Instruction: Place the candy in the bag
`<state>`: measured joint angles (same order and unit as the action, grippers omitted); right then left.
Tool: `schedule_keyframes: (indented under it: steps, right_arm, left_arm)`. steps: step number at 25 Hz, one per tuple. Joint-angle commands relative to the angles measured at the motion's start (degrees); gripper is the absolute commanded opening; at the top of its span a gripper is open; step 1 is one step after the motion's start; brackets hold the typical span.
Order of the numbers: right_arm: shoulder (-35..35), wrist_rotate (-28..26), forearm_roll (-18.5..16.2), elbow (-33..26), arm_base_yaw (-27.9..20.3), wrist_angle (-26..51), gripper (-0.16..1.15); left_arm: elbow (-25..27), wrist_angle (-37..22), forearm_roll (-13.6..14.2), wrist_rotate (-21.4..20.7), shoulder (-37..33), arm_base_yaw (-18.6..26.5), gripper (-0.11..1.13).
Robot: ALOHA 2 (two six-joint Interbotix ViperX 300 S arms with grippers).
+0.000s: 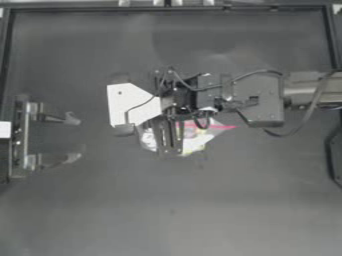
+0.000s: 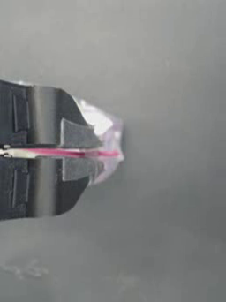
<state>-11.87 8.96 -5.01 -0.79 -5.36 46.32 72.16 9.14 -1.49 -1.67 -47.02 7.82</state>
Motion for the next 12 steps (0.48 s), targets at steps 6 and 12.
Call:
schedule_keyframes:
  steps: [6, 12]
  right_arm:
    - [2.64, 0.09, 0.35, -0.18, 0.09, -0.88, 0.06]
    - [2.64, 0.09, 0.35, 0.35, 0.18, -1.76, 0.06]
  left_arm:
    - [-4.83, 6.06, 0.0, -0.35, 10.9, 2.37, 0.99]
    - [-7.91, 8.96, 0.53, -1.14, 17.84, 3.25, 0.98]
